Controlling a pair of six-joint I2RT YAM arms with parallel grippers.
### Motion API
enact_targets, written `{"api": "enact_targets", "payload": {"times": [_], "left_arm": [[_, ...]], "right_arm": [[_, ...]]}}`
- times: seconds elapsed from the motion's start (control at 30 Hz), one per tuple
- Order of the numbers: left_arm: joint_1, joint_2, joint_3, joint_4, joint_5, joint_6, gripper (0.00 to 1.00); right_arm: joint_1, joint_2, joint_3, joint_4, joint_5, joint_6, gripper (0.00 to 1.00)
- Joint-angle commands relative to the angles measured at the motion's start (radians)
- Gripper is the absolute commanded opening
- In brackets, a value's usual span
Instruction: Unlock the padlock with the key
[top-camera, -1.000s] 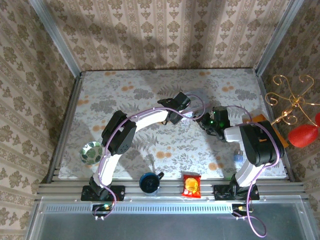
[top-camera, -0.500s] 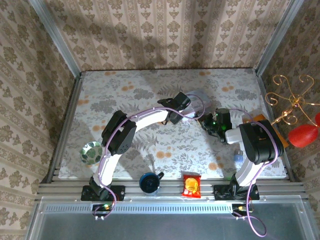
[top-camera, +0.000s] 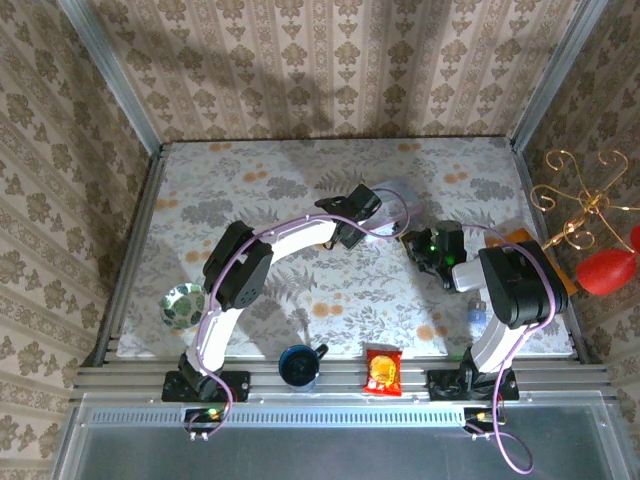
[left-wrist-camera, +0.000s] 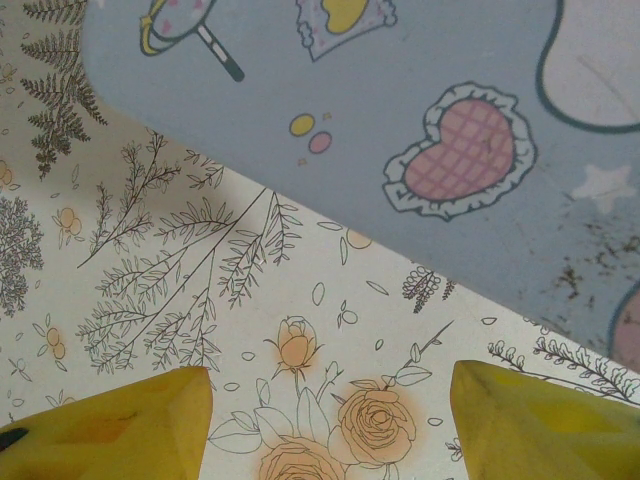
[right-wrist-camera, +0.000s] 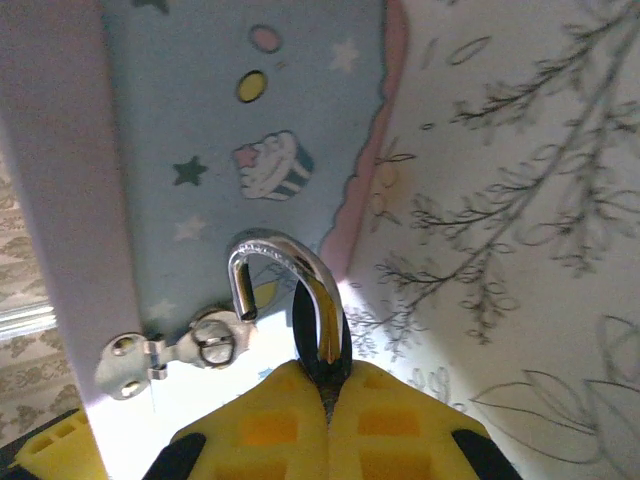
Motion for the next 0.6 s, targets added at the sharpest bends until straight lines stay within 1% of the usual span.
{"api": "enact_targets", "payload": {"times": [0.0, 0.13, 0.23, 0.33, 0.47, 0.57], "left_arm": [[0.009, 0.001, 0.002, -0.002, -0.015, -0.015, 0.65], [0.010, -0.008, 0.000, -0.003, -0.013, -0.016, 0.65], [0.009, -0.025, -0.007, -0.003, -0.006, -0.020, 0.65], [0.007, -0.055, -0.018, -0.003, 0.013, -0.030, 0.68], [0.000, -0.117, -0.042, -0.005, 0.049, -0.051, 0.72], [-0.002, -0.178, -0.083, 0.006, 0.076, -0.073, 0.76]], "right_arm": [[-0.006, -0.034, -0.018, -0.016, 0.055, 0.020, 0.00], [-0.006, -0.106, -0.039, -0.096, 0.057, -0.019, 0.00], [-0.001, -0.219, -0.063, -0.213, 0.075, -0.075, 0.00], [0.006, -0.397, -0.085, -0.386, 0.101, -0.138, 0.00], [0.017, -0.665, -0.084, -0.664, 0.120, -0.213, 0.00], [0.024, -0.821, -0.067, -0.851, 0.116, -0.255, 0.00]]}}
